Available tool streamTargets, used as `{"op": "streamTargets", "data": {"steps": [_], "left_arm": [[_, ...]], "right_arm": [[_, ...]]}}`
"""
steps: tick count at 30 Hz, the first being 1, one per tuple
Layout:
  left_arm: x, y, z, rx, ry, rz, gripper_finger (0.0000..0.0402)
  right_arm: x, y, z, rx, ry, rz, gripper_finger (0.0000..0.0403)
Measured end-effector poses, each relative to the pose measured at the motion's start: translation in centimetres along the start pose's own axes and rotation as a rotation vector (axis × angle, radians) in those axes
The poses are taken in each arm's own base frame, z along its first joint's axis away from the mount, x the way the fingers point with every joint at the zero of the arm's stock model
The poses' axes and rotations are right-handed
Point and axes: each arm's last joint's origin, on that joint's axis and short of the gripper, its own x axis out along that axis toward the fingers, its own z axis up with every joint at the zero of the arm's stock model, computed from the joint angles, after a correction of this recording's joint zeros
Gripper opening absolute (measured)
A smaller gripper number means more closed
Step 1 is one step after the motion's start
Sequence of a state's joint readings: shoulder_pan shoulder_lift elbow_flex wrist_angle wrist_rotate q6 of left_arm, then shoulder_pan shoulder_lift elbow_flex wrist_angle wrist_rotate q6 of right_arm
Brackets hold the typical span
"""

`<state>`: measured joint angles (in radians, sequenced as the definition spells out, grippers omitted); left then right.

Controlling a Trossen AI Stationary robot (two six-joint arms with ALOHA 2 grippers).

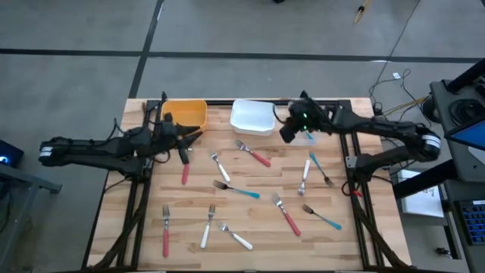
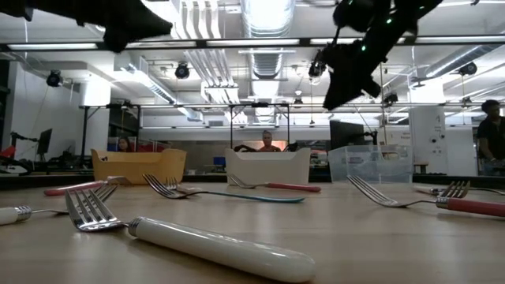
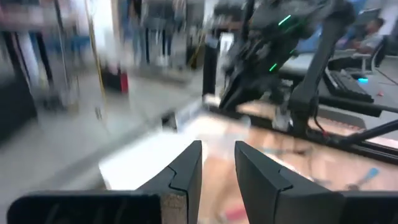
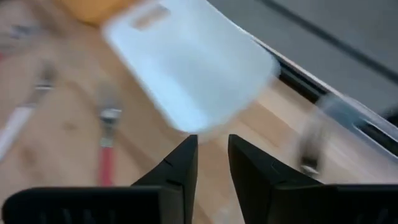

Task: Sort silverware by color (type)
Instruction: Put the pink fork into the yellow bin

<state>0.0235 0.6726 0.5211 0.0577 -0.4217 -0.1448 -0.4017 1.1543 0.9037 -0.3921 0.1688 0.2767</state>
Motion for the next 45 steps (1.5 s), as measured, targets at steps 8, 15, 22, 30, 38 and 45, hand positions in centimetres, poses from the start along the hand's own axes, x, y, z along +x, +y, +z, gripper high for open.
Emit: {"op": "streamTargets", "data": {"steps": [8, 15, 22, 30, 38, 45], "left_arm": [[1.1, 0.2, -5.4, -0.414, 0.444, 0.181, 0.0078], [0.5, 0.8, -9.6, -0.556, 0.843, 0.437, 0.0078], [1.2, 0.9, -11.4, -0.547, 0.963, 0.559, 0.0078], [2.6, 1.1, -11.3, -0.452, 0.936, 0.671, 0.0078], [3.8, 0.9, -11.9, -0.368, 0.992, 0.745, 0.0099], [4.3, 0.9, -13.3, -0.357, 1.036, 0.812, 0.0136]], "right_arm": [[-1.8, 2.1, -2.7, -0.104, -0.198, 0.159, 0.0063], [-2.1, 2.5, -3.3, -0.156, -0.239, 0.189, 0.0064], [-2.2, 2.6, -2.8, -0.197, -0.262, 0.187, 0.0066], [-2.2, 2.6, -2.7, -0.221, -0.263, 0.183, 0.0066], [-2.2, 2.6, -2.8, -0.25, -0.263, 0.179, 0.0065], [-2.0, 2.5, -3.2, -0.277, -0.248, 0.172, 0.0062]]}}
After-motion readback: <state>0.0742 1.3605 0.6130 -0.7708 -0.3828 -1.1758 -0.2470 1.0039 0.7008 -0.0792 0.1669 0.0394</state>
